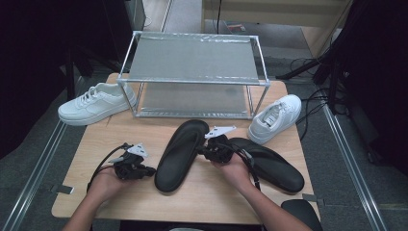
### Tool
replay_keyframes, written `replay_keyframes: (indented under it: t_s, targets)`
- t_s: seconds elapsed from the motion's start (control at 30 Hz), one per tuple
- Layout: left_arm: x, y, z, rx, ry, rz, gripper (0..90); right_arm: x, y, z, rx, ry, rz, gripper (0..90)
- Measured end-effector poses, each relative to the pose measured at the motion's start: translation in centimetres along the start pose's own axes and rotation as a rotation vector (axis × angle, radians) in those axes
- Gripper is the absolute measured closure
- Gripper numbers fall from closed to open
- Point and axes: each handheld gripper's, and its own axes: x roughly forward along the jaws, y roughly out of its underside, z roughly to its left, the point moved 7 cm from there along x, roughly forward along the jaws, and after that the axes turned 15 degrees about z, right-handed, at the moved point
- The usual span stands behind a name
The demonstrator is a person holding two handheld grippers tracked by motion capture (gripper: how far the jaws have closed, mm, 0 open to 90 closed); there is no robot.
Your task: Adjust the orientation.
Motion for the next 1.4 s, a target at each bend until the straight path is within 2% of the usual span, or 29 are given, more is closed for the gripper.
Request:
replay_keyframes:
  t_s: [0.07,0.13,0.23,0.3,0.43,0.63,0.77,0.83,0.97,1.13,1.23,1.4]
  targets:
    - [0.1,-0.3,-0.4,0.015,0.005,0.000,87.1,-0.2,0.0,-0.3,0.005,0.009,-0.004,90.0]
    - [-0.3,-0.6,-0.4,0.026,-0.007,-0.014,86.3,-0.6,-0.2,-0.2,0.009,-0.008,-0.034,90.0]
    - [-1.0,-1.1,0.0,0.001,-0.013,-0.060,86.3,-1.0,-0.2,0.2,-0.002,-0.014,-0.047,90.0]
    - [-1.1,-1.3,0.4,-0.011,-0.022,-0.068,86.1,-0.9,0.1,0.5,-0.009,-0.017,-0.036,90.0]
    - [-0.8,-1.9,1.1,-0.028,-0.025,-0.054,85.5,-0.6,0.8,1.1,-0.015,-0.016,-0.017,90.0]
    - [-0.3,-2.7,1.2,-0.006,-0.008,-0.035,85.5,-0.4,1.7,2.0,-0.030,-0.014,0.001,89.4]
    - [-0.2,-2.9,1.2,-0.001,0.011,-0.029,85.8,-0.4,1.8,1.9,-0.025,-0.014,0.002,89.4]
    - [-0.1,-3.0,0.9,0.008,0.024,-0.028,86.1,-0.3,1.9,1.8,-0.024,-0.013,0.007,89.4]
    - [0.1,-3.3,0.3,0.027,0.015,-0.020,87.9,-0.3,2.0,1.6,-0.017,-0.011,0.009,89.4]
    - [0.2,-3.4,0.0,0.022,0.015,-0.019,88.3,-0.4,2.0,1.3,-0.012,-0.017,0.010,88.6]
    - [0.4,-3.6,-0.4,0.024,0.035,-0.011,88.4,-0.5,2.1,1.0,-0.009,-0.010,0.011,88.3]
    - [0.7,-4.1,-1.6,0.063,0.029,0.001,88.4,-0.6,2.1,0.5,0.014,-0.010,0.009,88.4]
